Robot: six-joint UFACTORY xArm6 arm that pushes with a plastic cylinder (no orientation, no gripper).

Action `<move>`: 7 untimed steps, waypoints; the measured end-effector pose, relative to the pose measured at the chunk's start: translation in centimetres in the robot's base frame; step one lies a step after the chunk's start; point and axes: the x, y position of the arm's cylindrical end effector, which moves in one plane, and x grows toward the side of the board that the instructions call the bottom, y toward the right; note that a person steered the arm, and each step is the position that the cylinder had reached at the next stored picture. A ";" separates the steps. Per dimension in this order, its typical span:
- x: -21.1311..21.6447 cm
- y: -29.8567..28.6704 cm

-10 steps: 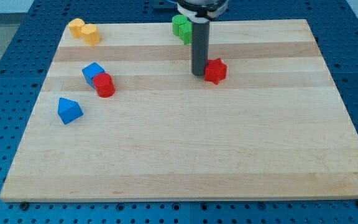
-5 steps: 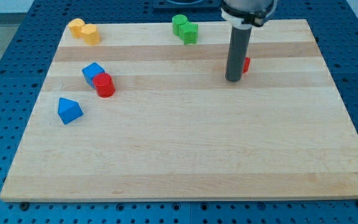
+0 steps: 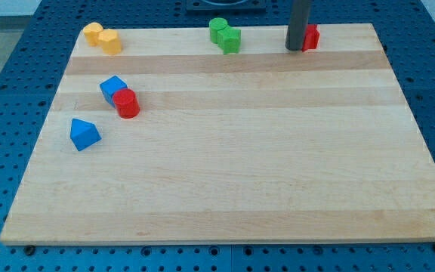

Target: Push the red star to the top right corner of the board

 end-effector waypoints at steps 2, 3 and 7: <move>-1.0 0.0; -1.2 1.7; 2.4 4.7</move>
